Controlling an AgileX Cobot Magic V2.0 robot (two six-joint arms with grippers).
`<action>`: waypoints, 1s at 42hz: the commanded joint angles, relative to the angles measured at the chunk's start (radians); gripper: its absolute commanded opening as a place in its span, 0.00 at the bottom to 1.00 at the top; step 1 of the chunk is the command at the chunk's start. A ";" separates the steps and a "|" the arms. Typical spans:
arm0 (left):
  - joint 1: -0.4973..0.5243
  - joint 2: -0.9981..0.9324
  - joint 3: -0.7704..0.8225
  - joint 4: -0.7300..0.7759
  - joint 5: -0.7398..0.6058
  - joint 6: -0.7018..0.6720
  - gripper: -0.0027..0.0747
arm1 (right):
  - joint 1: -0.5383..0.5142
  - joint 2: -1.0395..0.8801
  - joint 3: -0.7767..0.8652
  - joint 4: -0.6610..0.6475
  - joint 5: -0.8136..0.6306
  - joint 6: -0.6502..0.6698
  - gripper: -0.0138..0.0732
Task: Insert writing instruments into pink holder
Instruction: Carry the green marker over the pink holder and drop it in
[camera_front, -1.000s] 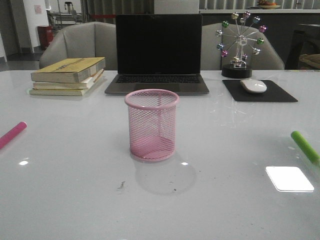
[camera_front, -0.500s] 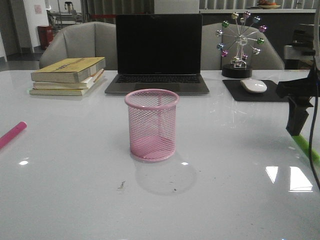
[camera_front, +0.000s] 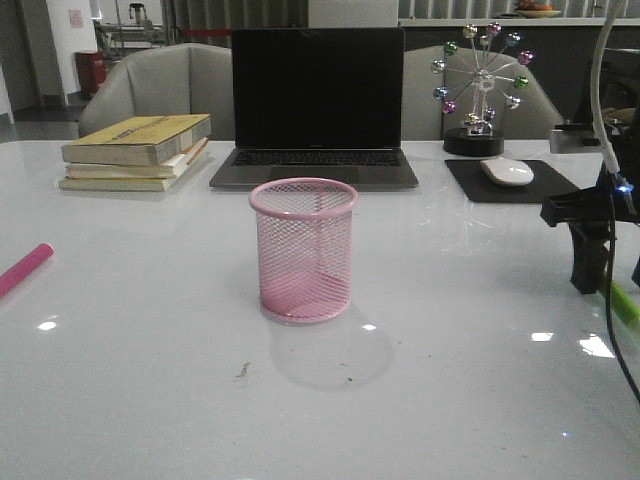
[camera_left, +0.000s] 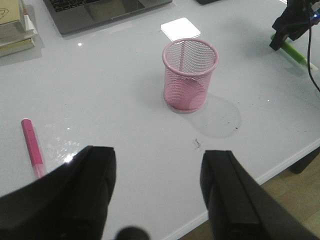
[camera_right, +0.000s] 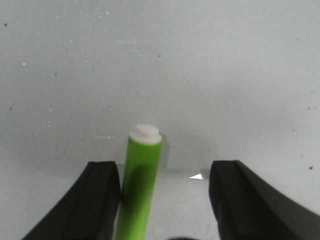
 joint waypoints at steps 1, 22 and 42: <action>-0.008 0.008 -0.028 -0.006 -0.080 0.002 0.59 | -0.005 -0.044 -0.030 -0.013 -0.008 -0.008 0.57; -0.008 0.008 -0.028 -0.006 -0.080 0.002 0.59 | 0.037 -0.180 -0.013 0.009 -0.058 -0.026 0.24; -0.008 0.008 -0.028 -0.006 -0.085 0.002 0.59 | 0.466 -0.578 0.317 0.055 -1.001 -0.027 0.24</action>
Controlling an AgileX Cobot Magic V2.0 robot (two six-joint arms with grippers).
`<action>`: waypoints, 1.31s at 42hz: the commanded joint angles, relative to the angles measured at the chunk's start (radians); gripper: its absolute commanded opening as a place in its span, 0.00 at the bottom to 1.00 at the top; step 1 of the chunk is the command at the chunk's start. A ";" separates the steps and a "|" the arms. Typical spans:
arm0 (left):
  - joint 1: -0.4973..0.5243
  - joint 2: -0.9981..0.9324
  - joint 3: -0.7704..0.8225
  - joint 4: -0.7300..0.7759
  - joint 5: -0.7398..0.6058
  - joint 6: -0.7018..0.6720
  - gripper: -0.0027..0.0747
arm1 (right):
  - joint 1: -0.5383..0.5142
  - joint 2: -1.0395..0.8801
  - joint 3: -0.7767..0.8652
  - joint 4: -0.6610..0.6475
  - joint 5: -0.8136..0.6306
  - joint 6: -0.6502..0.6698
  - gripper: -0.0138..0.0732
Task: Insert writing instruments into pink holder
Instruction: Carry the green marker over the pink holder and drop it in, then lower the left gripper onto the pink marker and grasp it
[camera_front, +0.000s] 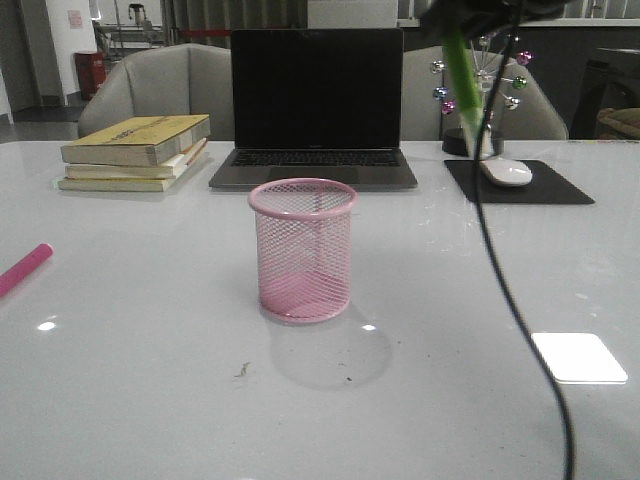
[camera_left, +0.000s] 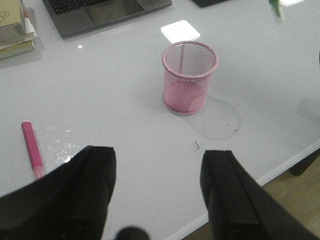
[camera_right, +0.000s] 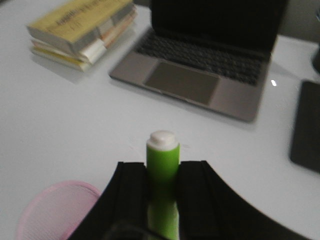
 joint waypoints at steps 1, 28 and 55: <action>-0.008 0.008 -0.028 -0.006 -0.076 0.002 0.59 | 0.086 -0.033 0.013 0.003 -0.272 -0.013 0.24; -0.008 0.008 -0.028 -0.006 -0.076 0.002 0.59 | 0.212 0.288 0.018 -0.016 -0.581 -0.013 0.63; -0.008 0.008 -0.028 -0.006 -0.079 0.002 0.59 | 0.208 -0.528 0.195 -0.060 0.323 -0.014 0.67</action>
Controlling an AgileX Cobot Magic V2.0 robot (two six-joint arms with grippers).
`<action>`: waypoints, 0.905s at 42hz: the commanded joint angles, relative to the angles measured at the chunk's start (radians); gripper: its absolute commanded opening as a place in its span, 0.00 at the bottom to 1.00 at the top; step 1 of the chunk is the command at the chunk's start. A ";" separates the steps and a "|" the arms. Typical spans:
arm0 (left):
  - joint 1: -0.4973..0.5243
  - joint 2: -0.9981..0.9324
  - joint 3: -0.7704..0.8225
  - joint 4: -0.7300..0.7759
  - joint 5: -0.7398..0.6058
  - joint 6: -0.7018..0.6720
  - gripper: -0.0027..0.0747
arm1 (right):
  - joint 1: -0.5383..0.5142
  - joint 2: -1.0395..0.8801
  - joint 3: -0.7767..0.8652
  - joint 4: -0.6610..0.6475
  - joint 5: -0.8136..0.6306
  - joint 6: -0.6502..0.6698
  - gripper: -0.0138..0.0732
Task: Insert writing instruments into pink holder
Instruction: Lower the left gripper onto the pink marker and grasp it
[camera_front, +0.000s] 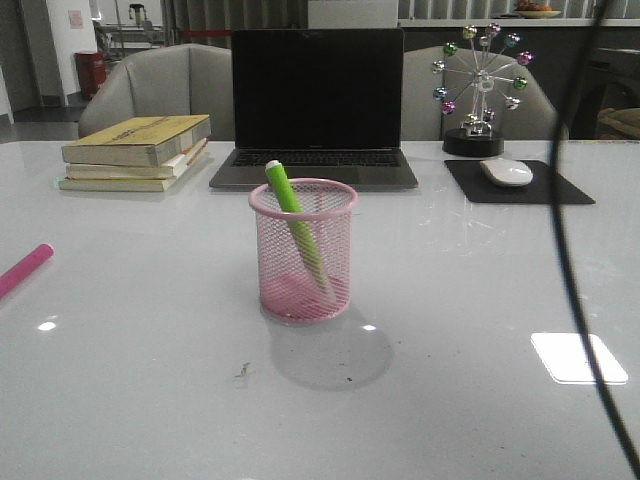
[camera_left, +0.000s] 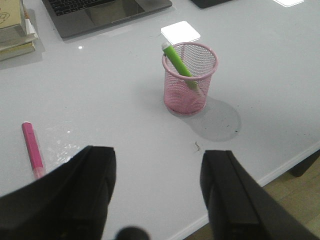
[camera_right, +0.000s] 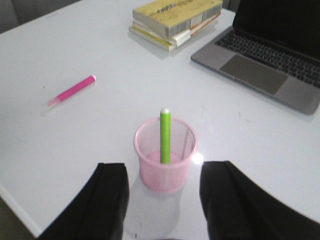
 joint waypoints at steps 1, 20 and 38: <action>-0.008 0.008 -0.028 -0.006 -0.075 0.002 0.59 | -0.004 -0.149 0.072 -0.014 0.011 -0.012 0.67; 0.085 0.155 -0.098 0.111 0.018 -0.136 0.66 | -0.004 -0.449 0.291 -0.012 0.130 -0.011 0.67; 0.421 0.814 -0.405 0.126 0.134 -0.123 0.65 | -0.004 -0.449 0.291 -0.012 0.134 -0.011 0.67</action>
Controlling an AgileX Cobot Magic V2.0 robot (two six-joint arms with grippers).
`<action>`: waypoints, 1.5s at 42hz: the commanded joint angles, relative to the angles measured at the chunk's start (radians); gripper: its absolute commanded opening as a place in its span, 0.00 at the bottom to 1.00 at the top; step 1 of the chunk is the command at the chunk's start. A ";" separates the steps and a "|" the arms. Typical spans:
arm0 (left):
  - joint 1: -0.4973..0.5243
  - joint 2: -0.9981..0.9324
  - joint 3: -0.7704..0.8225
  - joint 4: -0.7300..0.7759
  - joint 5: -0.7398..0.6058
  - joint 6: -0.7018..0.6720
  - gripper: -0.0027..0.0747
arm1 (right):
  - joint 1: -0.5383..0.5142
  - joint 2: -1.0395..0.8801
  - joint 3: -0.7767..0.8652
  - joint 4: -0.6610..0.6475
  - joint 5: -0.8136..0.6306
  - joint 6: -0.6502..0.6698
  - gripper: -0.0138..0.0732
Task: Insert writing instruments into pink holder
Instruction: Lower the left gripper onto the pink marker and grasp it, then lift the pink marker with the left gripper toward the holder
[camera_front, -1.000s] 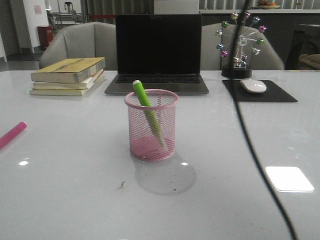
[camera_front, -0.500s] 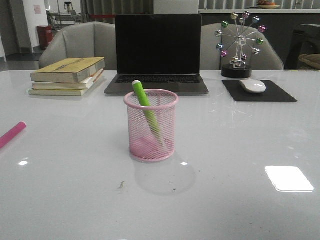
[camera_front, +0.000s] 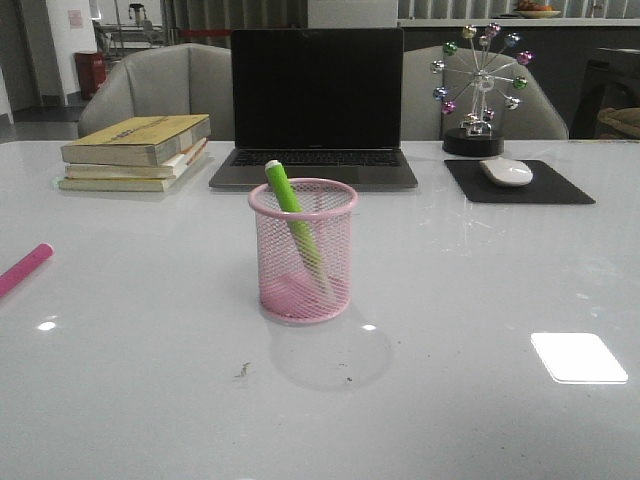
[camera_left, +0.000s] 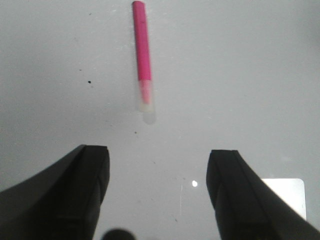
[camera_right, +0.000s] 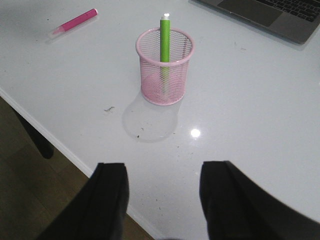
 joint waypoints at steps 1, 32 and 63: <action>0.040 0.115 -0.106 0.000 -0.029 0.005 0.65 | -0.004 0.000 -0.026 -0.010 -0.072 -0.011 0.67; 0.056 0.694 -0.548 -0.060 -0.027 0.072 0.65 | -0.004 0.000 -0.026 -0.010 -0.068 -0.011 0.67; 0.056 0.730 -0.606 -0.060 0.038 0.072 0.18 | -0.004 0.000 -0.026 -0.010 -0.067 -0.011 0.67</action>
